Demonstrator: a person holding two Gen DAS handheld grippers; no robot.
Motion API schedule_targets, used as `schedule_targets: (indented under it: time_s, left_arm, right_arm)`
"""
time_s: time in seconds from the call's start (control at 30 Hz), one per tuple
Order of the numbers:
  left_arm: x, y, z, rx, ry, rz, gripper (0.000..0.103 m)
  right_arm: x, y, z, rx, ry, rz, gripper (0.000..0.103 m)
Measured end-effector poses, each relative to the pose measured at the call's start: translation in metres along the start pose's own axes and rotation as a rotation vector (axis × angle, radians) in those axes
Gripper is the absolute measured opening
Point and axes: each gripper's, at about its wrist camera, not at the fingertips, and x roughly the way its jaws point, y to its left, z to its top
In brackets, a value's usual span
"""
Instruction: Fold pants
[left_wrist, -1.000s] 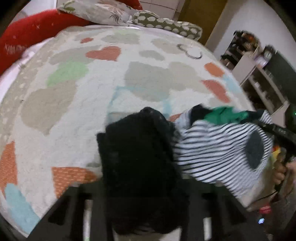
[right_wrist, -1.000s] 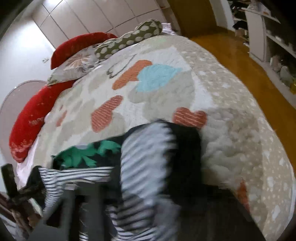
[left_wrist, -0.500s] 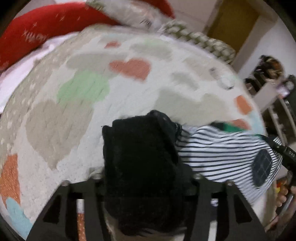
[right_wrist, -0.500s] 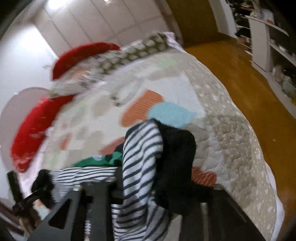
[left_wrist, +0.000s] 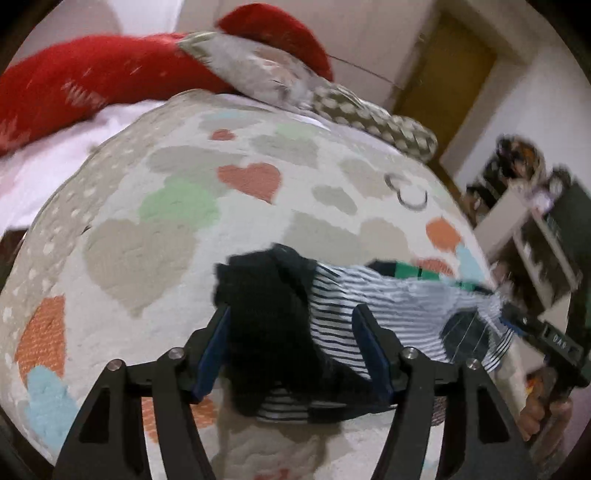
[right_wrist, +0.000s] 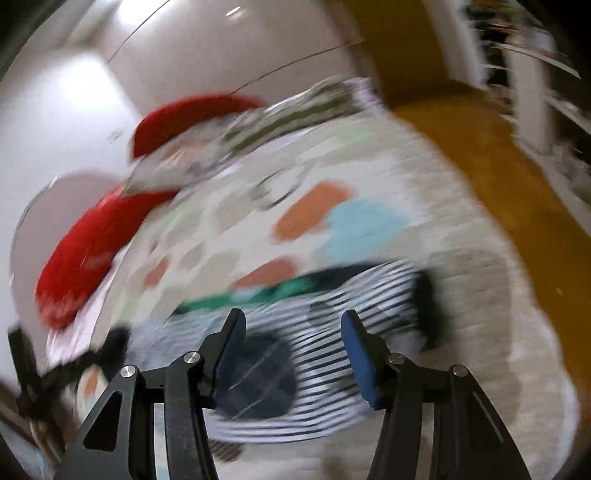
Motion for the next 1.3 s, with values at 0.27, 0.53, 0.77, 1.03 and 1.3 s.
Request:
schedule_targets:
  time_s: [0.27, 0.53, 0.77, 1.03, 1.3]
  left_arm:
    - [0.046, -0.008, -0.026, 0.069, 0.074, 0.148, 0.066]
    - [0.048, -0.004, -0.032, 0.087, 0.035, 0.156, 0.071]
    - [0.03, 0.003, -0.025, 0.058, 0.062, 0.102, 0.071]
    - [-0.029, -0.018, -0.004, 0.092, -0.027, 0.004, 0.071]
    - [0.051, -0.067, 0.014, 0.181, 0.097, 0.018, 0.071]
  right_arm:
    - [0.081, 0.069, -0.021, -0.11, 0.182, 0.148, 0.058]
    - [0.083, 0.012, 0.0, 0.015, 0.153, 0.123, 0.041]
    - [0.044, -0.062, 0.022, 0.206, 0.033, 0.007, 0.041]
    - [0.013, -0.016, 0.025, -0.002, -0.003, -0.035, 0.046]
    - [0.081, 0.067, 0.003, -0.275, 0.222, 0.018, 0.013]
